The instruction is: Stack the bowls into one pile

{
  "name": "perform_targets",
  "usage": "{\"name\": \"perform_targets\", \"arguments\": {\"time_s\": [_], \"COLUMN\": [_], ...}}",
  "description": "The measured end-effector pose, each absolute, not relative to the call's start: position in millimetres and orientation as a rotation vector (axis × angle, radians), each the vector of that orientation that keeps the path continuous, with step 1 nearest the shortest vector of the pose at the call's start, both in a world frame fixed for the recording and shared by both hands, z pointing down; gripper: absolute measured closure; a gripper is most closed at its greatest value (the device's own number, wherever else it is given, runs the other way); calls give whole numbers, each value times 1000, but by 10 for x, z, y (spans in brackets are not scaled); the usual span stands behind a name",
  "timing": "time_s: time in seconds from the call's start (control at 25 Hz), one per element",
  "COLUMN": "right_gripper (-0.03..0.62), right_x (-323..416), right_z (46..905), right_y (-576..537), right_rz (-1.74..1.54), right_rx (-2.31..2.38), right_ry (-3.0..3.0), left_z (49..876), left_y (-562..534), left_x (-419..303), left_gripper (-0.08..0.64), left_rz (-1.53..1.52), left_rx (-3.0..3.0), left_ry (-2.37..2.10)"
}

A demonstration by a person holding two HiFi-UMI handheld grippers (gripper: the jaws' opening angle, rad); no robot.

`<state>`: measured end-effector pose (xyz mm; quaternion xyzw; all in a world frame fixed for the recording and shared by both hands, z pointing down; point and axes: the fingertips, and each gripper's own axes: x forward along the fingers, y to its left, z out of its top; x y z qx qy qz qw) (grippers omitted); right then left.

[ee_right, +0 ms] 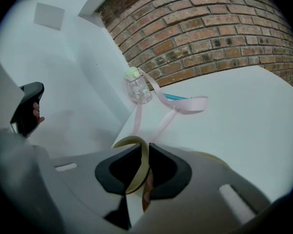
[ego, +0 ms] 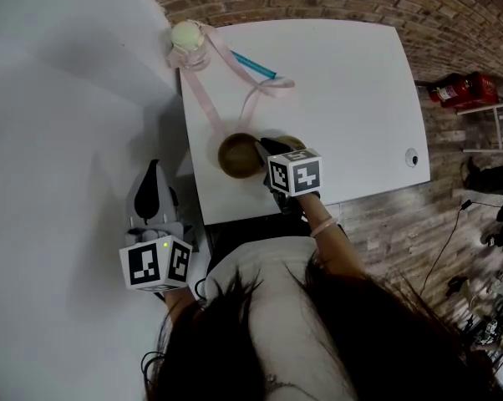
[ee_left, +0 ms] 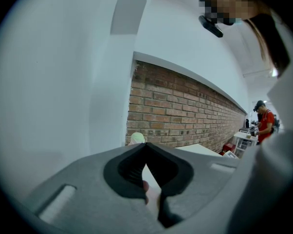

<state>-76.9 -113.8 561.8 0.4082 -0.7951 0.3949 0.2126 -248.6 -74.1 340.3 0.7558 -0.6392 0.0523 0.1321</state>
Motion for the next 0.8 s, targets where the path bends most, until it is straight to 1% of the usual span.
{"name": "perform_targets", "arguments": {"time_s": [0.8], "right_gripper": [540], "right_x": [-231], "right_z": [5379], "right_y": [-1217], "right_rz": [1031], "right_rx": [1268], "right_ry": [-2205], "left_z": [3316], "left_y": [-877], "left_x": [-2046], "left_gripper": [560], "left_rz": [114], "left_rx": [2276], "left_ry": [-1772]}}
